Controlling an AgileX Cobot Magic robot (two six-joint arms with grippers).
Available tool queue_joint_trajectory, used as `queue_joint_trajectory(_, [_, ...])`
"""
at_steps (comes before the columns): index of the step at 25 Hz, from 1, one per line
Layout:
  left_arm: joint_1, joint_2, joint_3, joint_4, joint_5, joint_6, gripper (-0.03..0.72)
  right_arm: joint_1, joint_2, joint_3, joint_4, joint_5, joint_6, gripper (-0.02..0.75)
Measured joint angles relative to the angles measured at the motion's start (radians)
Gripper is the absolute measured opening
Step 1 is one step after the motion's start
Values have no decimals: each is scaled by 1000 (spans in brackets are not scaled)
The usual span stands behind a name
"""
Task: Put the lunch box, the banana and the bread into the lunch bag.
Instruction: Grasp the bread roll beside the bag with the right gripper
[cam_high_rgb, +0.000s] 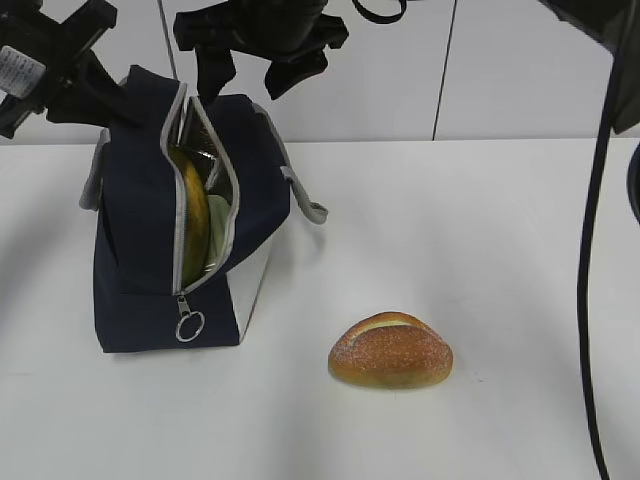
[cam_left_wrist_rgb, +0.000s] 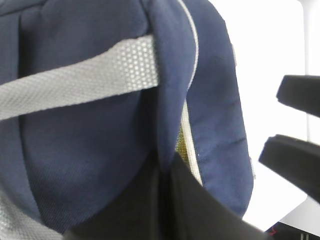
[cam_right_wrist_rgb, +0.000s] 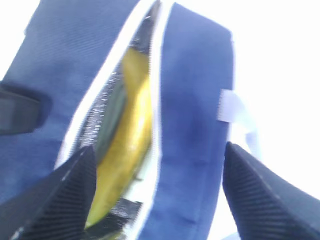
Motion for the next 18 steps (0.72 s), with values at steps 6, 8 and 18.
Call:
queue_joint_trajectory(6, [0,0,0,0,2,0,-3,0,-56,39,-14,4,-23,582])
queue_joint_trajectory(8, [0,0,0,0,4,0,-3,0,-111,100,-20,4,-39,582])
queue_joint_trajectory(18, [0,0,0,0,4,0,-3,0,-435,681,-226,2,-91,562])
